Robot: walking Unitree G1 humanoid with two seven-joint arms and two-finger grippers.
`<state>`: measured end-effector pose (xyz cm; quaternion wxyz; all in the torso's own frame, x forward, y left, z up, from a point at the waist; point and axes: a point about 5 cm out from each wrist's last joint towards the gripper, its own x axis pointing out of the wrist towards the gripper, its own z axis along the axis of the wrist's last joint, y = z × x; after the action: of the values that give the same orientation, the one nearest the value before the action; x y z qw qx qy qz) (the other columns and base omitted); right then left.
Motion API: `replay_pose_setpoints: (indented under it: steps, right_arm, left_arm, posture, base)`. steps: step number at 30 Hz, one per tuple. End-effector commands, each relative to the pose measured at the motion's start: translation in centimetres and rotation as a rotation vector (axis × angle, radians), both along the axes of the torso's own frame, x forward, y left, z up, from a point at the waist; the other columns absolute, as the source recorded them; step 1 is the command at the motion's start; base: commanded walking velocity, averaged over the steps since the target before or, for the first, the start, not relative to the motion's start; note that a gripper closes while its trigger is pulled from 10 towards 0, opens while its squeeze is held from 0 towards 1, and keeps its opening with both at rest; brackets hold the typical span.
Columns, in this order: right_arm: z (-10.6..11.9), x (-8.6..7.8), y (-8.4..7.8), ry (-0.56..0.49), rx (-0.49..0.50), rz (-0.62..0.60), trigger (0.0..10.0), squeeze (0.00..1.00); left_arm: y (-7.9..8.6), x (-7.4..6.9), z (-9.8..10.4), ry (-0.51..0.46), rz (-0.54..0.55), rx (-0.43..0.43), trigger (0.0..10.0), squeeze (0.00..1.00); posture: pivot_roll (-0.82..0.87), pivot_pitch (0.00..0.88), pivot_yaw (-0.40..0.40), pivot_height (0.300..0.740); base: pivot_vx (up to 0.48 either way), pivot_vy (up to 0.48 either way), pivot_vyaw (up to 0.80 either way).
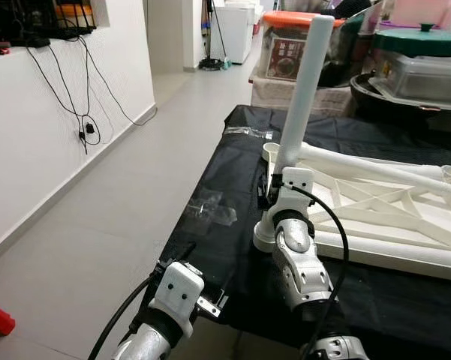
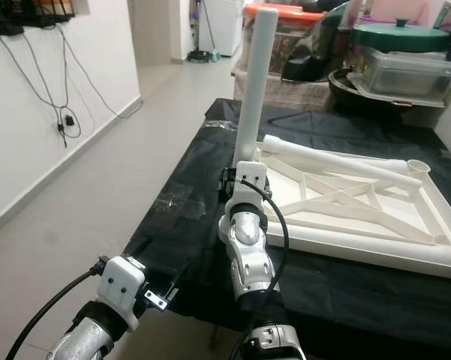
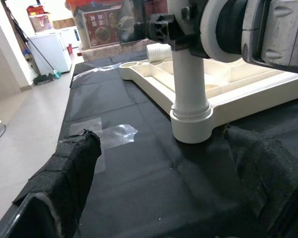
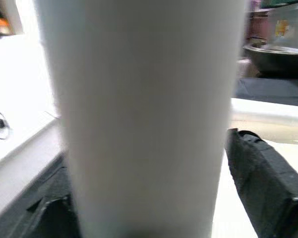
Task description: Building children table
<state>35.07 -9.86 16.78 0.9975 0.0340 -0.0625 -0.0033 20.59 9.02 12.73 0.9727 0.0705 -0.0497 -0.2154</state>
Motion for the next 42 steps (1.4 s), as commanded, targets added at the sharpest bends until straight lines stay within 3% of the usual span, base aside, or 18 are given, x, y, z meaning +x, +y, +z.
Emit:
replay_pose_setpoints:
  steps: [1, 4, 5, 9, 11, 12, 13, 15, 17, 19, 22, 23, 24, 25, 37, 39, 40, 42]
  right_arm:
    - [-0.4, -0.3, 2.3, -0.004, 0.052, 0.163, 10.0, 0.00]
    - [-0.2, 0.4, 1.8, 0.007, 0.028, 0.316, 10.0, 0.00]
    - [-0.4, 0.8, 1.5, 0.048, 0.005, 0.457, 10.0, 0.00]
    - [-0.5, 0.9, 1.2, 0.076, -0.005, 0.545, 10.0, 0.00]
    - [-0.7, 0.7, 1.2, 0.131, -0.042, 0.823, 10.0, 0.00]
    - [-0.7, 0.7, 1.2, 0.131, -0.042, 0.823, 10.0, 0.00]
    - [-0.7, 0.4, 1.6, 0.156, -0.050, 0.968, 10.0, 0.00]
    - [-0.7, 0.1, 2.1, 0.178, -0.069, 1.106, 10.0, 0.00]
    - [-0.7, 0.1, 2.1, 0.178, -0.069, 1.106, 10.0, 0.00]
    - [-0.8, -0.1, 2.8, 0.216, -0.105, 1.272, 10.0, 0.00]
    - [-0.8, 0.0, 3.2, 0.235, -0.128, 1.325, 10.0, 0.00]
    - [-0.8, 0.2, 3.2, 0.246, -0.127, 1.339, 9.3, 0.00]
    - [-0.8, 0.3, 3.3, 0.249, -0.124, 1.338, 2.0, 0.00]
    - [-0.8, 0.4, 3.3, 0.257, -0.119, 1.339, 0.0, 0.00]
    - [-0.5, 1.8, 2.3, 0.169, -0.077, 1.044, 0.0, 0.00]
    - [-0.6, 2.8, 0.3, 0.137, -0.034, 0.607, 0.0, 0.00]
    - [-0.6, 2.8, 0.3, 0.137, -0.034, 0.607, 0.0, 0.00]
    - [-1.1, 2.8, -1.7, 0.141, -0.014, 0.259, 0.0, 0.00]
  left_arm:
    - [0.0, -0.1, -0.2, 0.009, -0.003, 0.008, 10.0, 0.00]
    - [0.0, 0.0, -0.2, 0.009, -0.005, 0.008, 10.0, 0.00]
    - [0.0, 0.0, -0.2, 0.008, -0.005, 0.008, 10.0, 0.00]
    - [-0.1, -0.1, -0.2, 0.007, -0.005, 0.008, 10.0, 0.00]
    - [0.0, -0.1, -0.2, 0.006, -0.004, 0.009, 10.0, 0.00]
    - [0.0, -0.1, -0.2, 0.006, -0.004, 0.009, 10.0, 0.00]
    - [0.0, -0.1, -0.2, 0.006, -0.003, 0.009, 10.0, 0.00]
    - [0.0, -0.1, -0.2, 0.006, -0.002, 0.010, 10.0, 0.00]
    - [0.0, -0.1, -0.2, 0.006, -0.002, 0.010, 10.0, 0.00]
    - [0.0, -0.2, -0.2, 0.005, 0.001, 0.011, 10.0, 0.00]
    - [0.1, -0.2, -0.1, 0.005, 0.005, 0.011, 10.0, 0.00]
    - [0.0, -0.2, -0.1, 0.005, 0.006, 0.011, 10.0, 0.00]
    - [0.0, -0.2, -0.1, 0.005, 0.007, 0.011, 10.0, 0.00]
    - [0.0, -0.2, -0.1, 0.006, 0.007, 0.010, 10.0, 0.00]
    - [0.0, -0.1, -0.1, 0.006, 0.009, 0.007, 10.0, 0.00]
    - [0.0, 0.0, -0.1, 0.007, 0.005, 0.007, 10.0, 0.00]
    - [0.0, 0.0, -0.1, 0.007, 0.005, 0.007, 10.0, 0.00]
    - [0.0, 0.1, -0.1, 0.008, 0.002, 0.007, 10.0, 0.00]
  posture:
    - [0.12, 0.000, -0.055, 0.740]
    - [0.11, 0.000, -0.053, 0.740]
    - [0.12, 0.000, -0.053, 0.740]
    - [0.12, 0.000, -0.053, 0.740]
    - [0.12, 0.000, -0.053, 0.740]
    - [0.12, 0.000, -0.053, 0.740]
    - [0.13, 0.000, -0.060, 0.740]
    - [0.13, 0.000, -0.061, 0.740]
    - [0.13, 0.000, -0.061, 0.740]
    - [0.14, 0.000, -0.063, 0.740]
    - [0.14, 0.000, -0.064, 0.740]
    - [0.14, 0.000, -0.066, 0.740]
    - [0.14, 0.000, -0.066, 0.740]
    - [0.14, 0.000, -0.066, 0.740]
    - [0.13, 0.000, -0.065, 0.740]
    - [0.12, 0.000, -0.059, 0.740]
    - [0.12, 0.000, -0.059, 0.740]
    - [0.12, 0.000, -0.054, 0.740]
  base:
    - [0.000, 0.000, 0.00]
    - [0.000, 0.000, 0.00]
    - [0.000, 0.000, 0.00]
    - [0.000, 0.000, 0.00]
    - [0.000, 0.000, 0.00]
    - [0.000, 0.000, 0.00]
    - [0.000, 0.000, 0.00]
    - [0.000, 0.000, 0.00]
    - [0.000, 0.000, 0.00]
    - [0.000, 0.000, 0.00]
    - [0.000, 0.000, 0.00]
    - [0.000, 0.000, 0.00]
    - [0.000, 0.000, 0.00]
    - [0.000, 0.000, 0.00]
    - [0.000, 0.000, 0.00]
    - [0.000, 0.000, 0.00]
    - [0.000, 0.000, 0.00]
    - [0.000, 0.000, 0.00]
